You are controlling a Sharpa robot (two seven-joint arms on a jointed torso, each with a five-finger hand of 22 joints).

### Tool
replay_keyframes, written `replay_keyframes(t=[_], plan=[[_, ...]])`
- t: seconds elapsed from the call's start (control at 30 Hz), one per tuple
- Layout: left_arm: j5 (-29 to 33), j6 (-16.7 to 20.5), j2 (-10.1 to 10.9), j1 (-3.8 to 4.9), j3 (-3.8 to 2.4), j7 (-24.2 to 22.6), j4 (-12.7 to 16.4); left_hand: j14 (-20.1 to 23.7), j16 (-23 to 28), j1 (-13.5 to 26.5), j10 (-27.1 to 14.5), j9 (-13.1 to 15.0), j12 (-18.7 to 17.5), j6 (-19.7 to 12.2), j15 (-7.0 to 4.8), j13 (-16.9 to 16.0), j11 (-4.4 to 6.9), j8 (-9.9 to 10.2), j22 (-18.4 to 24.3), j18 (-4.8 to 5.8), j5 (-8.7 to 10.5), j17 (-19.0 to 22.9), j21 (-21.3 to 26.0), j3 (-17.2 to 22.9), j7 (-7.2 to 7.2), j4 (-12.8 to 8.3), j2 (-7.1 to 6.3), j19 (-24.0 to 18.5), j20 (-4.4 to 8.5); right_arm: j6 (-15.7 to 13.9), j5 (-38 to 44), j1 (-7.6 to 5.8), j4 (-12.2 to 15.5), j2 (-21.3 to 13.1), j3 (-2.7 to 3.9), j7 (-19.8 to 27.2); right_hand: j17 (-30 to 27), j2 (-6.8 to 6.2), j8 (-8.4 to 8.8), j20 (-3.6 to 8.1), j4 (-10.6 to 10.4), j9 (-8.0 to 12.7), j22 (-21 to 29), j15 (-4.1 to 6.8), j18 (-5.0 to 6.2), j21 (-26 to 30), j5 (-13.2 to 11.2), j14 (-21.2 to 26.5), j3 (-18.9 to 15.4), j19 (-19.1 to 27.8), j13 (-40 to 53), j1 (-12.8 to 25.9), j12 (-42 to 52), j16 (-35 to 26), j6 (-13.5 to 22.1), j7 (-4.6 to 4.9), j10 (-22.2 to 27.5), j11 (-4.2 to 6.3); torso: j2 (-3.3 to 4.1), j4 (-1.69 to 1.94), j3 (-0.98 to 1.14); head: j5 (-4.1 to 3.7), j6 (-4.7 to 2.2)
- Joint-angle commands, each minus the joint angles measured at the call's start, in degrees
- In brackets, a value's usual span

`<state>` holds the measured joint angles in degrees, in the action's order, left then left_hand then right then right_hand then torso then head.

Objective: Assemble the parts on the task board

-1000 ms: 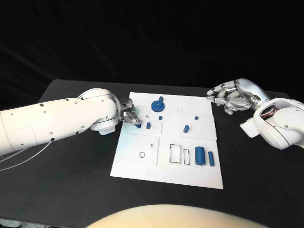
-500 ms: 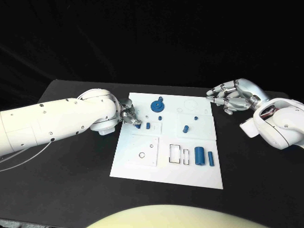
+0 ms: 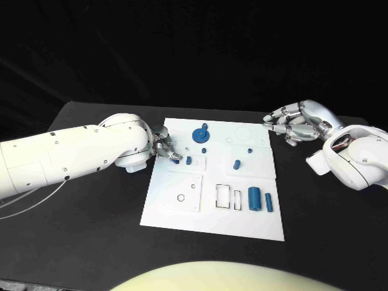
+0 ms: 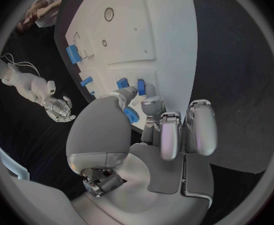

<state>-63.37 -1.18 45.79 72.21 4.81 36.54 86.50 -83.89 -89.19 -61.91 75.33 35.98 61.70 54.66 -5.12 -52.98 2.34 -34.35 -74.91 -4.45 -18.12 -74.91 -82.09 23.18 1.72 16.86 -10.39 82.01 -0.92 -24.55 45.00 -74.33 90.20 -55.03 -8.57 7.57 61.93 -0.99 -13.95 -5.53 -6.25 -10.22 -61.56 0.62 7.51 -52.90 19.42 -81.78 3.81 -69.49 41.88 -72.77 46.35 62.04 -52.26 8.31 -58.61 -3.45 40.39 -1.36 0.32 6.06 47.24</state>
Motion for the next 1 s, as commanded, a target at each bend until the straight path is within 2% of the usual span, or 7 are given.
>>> replay_keyframes(t=[0.03,0.5,1.0], plan=[[0.8,-0.4,-0.1,-0.03,0.0,0.1,0.0,-5.9,-0.2,1.0,0.0,-0.2,0.3,0.6,-0.17,-0.1,-0.2,0.4,-1.0,1.15,-0.2,-14.2,0.2,-1.1,0.09,0.0,0.14,0.4,0.19,0.0,0.5,0.02,0.0,0.0,0.02,0.3,0.0,-0.07,-0.38,-0.03,-0.3,0.1,0.1,0.04,0.66,0.2,0.2,-0.2,-0.1,-0.2,-0.1,0.4,0.2,-0.2,0.3,0.05,-0.2,-0.09,0.01,0.01,0.02,0.0,0.01],[1.3,0.7,-0.2,-0.04,-0.01,0.0,-0.1,-5.9,-0.2,2.6,0.1,-0.4,0.6,0.9,-0.18,-0.4,-0.19,0.5,-1.1,1.18,-0.24,-14.3,0.1,-3.8,0.04,0.0,1.13,0.5,0.18,0.0,0.5,0.03,-0.1,0.0,0.02,0.3,-0.1,-0.13,-0.37,-0.03,-0.3,0.1,0.1,0.03,0.67,0.3,0.2,-0.2,-0.1,-0.2,-0.1,0.4,0.2,-0.3,0.4,0.07,-0.1,-0.11,0.02,-0.01,0.01,-0.13,-0.11],[1.6,0.9,-0.1,-0.04,-0.02,0.0,0.3,-5.9,-0.3,2.6,0.8,-0.2,1.6,1.5,-0.29,-1.6,0.0,0.1,-2.1,1.4,-0.3,-14.3,-0.5,-4.4,-0.21,-0.1,1.73,1.1,0.22,0.0,0.5,0.18,-0.1,0.1,0.02,0.4,-0.1,-0.2,-0.38,-0.04,-0.3,0.1,0.2,0.03,0.68,0.4,0.2,-0.2,-0.1,-0.2,-0.2,0.3,0.2,-0.3,0.4,0.07,-0.1,-0.1,0.04,0.06,-0.03,-0.12,-0.1]])
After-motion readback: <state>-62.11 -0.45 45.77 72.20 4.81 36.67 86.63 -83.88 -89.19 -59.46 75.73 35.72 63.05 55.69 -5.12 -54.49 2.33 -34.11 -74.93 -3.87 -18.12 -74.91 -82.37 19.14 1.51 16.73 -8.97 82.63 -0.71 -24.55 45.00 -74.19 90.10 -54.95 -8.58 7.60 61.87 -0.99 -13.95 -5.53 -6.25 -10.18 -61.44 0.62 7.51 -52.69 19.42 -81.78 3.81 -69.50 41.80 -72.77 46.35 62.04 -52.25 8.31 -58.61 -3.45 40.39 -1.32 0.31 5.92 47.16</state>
